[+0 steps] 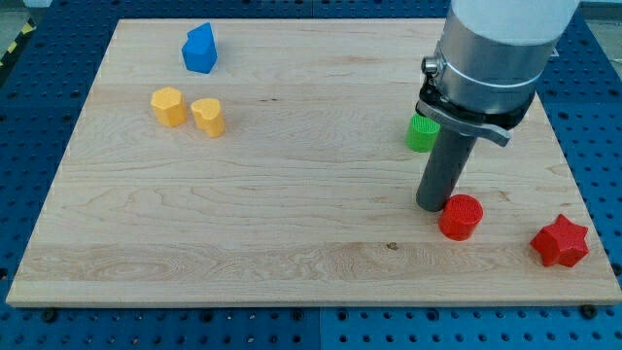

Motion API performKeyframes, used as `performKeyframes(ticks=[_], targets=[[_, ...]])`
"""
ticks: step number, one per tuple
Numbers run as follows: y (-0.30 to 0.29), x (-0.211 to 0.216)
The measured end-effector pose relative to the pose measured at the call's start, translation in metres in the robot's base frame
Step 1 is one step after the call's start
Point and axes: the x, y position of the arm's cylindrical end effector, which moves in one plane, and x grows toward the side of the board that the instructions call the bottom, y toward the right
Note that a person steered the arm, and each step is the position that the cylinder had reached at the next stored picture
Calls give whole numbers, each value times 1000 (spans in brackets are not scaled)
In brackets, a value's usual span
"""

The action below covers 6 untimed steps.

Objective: Move the red circle near the red star

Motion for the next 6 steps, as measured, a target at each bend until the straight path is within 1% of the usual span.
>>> performKeyframes(ticks=[1, 2, 3, 5, 6], targets=[[-16, 18], [-16, 21], [-3, 24], [45, 47], [39, 47]])
